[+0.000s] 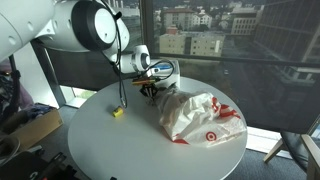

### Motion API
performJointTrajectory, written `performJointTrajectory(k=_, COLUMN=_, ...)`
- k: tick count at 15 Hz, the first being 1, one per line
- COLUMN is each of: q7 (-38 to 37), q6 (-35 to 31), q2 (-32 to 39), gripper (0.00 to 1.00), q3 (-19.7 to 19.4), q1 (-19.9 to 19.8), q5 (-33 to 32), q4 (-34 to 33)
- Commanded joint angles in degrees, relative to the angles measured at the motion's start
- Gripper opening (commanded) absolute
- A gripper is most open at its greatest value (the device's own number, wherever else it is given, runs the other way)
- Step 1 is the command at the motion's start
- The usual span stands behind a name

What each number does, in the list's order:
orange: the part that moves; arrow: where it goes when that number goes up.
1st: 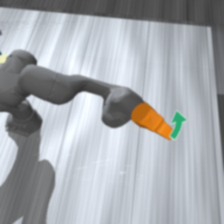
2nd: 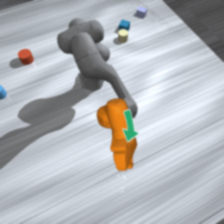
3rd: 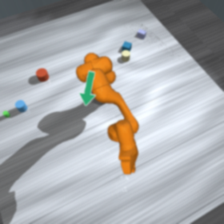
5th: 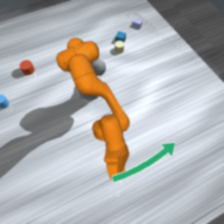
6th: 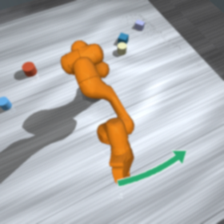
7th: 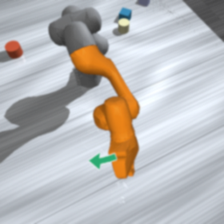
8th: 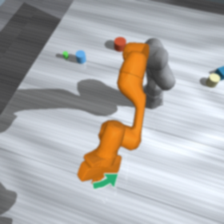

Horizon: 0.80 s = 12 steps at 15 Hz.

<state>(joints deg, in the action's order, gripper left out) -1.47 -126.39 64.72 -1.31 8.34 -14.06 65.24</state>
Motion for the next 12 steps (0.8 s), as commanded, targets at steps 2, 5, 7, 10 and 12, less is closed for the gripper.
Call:
performJointTrajectory(k=2, q7=1.33, q6=5.67, q2=-14.07, gripper=0.02, q3=2.14, q1=-1.10, q5=3.90, q4=12.68)
performJointTrajectory(k=5, q7=-1.08, q6=6.06, q2=-21.88, gripper=0.02, q3=0.98, q1=-0.89, q5=4.17, q4=18.44)
performJointTrajectory(k=7, q7=-3.97, q6=3.33, q2=-27.65, gripper=0.02, q3=-0.15, q1=-0.62, q5=3.25, q4=23.16)
performJointTrajectory(k=10, q7=-9.88, q6=-1.04, q2=-36.45, gripper=0.02, q3=-2.32, q1=-0.08, q5=1.64, q4=30.37)
performJointTrajectory(k=12, q7=-14.32, q6=-3.71, q2=-42.19, gripper=0.02, q3=-3.90, q1=0.23, q5=0.06, q4=34.76)
